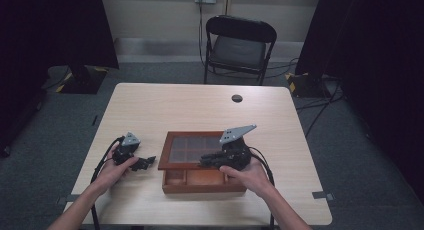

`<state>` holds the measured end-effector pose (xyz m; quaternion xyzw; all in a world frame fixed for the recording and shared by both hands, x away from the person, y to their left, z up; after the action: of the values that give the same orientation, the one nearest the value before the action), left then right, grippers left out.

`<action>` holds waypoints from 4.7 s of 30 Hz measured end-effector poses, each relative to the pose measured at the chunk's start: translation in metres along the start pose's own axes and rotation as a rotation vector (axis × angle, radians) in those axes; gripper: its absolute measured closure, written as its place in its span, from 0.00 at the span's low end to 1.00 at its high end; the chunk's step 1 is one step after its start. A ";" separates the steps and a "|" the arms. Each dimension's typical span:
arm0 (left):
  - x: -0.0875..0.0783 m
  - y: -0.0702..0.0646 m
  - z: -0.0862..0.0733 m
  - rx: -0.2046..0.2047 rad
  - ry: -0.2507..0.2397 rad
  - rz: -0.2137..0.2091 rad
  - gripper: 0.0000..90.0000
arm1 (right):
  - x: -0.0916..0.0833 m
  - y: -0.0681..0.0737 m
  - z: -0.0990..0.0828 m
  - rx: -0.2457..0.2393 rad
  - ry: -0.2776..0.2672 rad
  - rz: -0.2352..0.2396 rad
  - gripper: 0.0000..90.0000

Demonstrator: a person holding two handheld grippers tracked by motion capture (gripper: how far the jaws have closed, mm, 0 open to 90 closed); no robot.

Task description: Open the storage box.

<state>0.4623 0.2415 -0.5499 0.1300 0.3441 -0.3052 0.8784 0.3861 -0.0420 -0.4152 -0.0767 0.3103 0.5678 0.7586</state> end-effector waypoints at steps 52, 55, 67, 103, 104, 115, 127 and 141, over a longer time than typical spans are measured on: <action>0.000 0.000 0.000 -0.003 -0.003 -0.001 0.09 | -0.010 -0.008 0.031 0.009 -0.046 -0.006 0.91; 0.000 0.000 0.000 -0.004 -0.003 -0.001 0.09 | -0.010 -0.008 0.033 0.009 -0.040 -0.010 0.91; 0.000 0.001 0.000 0.007 0.002 0.003 0.09 | -0.013 -0.011 0.043 0.006 -0.053 -0.022 0.91; 0.000 0.000 0.000 0.002 0.001 -0.002 0.09 | -0.015 -0.017 0.058 0.005 -0.067 -0.044 0.92; 0.000 0.000 0.000 0.001 0.001 -0.001 0.09 | -0.015 -0.017 0.059 0.004 -0.066 -0.048 0.92; 0.000 0.000 0.000 0.002 0.001 -0.001 0.09 | -0.017 -0.019 0.063 -0.005 -0.071 -0.059 0.92; 0.000 0.000 0.000 0.005 0.005 -0.002 0.09 | -0.019 -0.022 0.068 -0.007 -0.079 -0.069 0.92; 0.000 0.000 0.000 0.006 0.005 -0.002 0.09 | -0.021 -0.024 0.075 -0.009 -0.081 -0.092 0.94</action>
<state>0.4623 0.2420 -0.5499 0.1331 0.3454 -0.3067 0.8769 0.4338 -0.0318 -0.3496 -0.0711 0.2729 0.5363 0.7955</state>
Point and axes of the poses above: each handheld gripper's, and its own axes: x roughly forward along the jaws, z roughly out of its top, y roughly to its left, the point moved 7 cm from there along x, roughly forward along the jaws, and after that the axes turned 1 degree about x, right-handed, at the moved point
